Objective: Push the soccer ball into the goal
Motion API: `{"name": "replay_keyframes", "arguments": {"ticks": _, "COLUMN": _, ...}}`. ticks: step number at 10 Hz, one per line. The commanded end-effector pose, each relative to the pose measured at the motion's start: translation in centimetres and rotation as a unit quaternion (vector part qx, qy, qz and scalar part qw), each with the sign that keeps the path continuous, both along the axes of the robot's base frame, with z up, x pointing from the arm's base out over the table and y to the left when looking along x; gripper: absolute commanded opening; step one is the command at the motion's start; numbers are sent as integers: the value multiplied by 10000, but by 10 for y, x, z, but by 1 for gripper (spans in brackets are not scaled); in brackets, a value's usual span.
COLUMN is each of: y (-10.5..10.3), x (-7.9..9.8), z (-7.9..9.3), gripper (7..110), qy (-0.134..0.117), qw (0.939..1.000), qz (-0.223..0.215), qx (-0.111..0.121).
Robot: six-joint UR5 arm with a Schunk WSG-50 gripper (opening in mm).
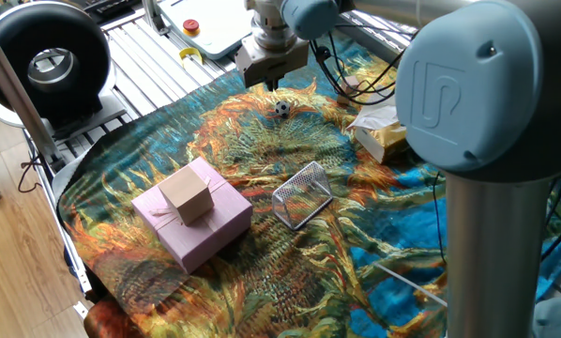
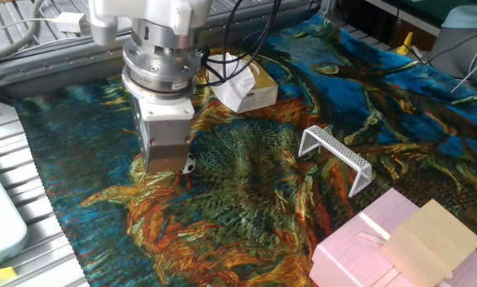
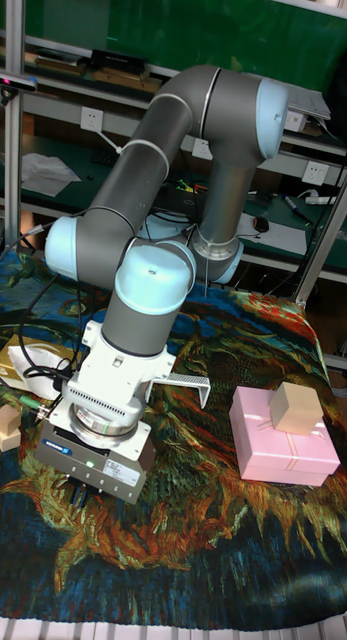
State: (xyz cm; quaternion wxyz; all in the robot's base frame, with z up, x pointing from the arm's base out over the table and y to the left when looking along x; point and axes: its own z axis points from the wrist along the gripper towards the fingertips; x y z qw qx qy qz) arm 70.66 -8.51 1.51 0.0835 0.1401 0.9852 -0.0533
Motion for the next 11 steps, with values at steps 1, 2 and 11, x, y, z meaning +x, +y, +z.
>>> {"name": "replay_keyframes", "arguments": {"ticks": 1, "y": -2, "x": -1, "z": 2, "gripper": 7, "qy": -62, "qw": 10000, "qz": -31, "qx": 32}}
{"name": "replay_keyframes", "arguments": {"ticks": 2, "y": -4, "x": -1, "z": 4, "gripper": 7, "qy": -42, "qw": 10000, "qz": 5, "qx": 18}}
{"name": "replay_keyframes", "arguments": {"ticks": 11, "y": 2, "x": 4, "z": 6, "gripper": 7, "qy": -116, "qw": 9994, "qz": -224, "qx": 224}}
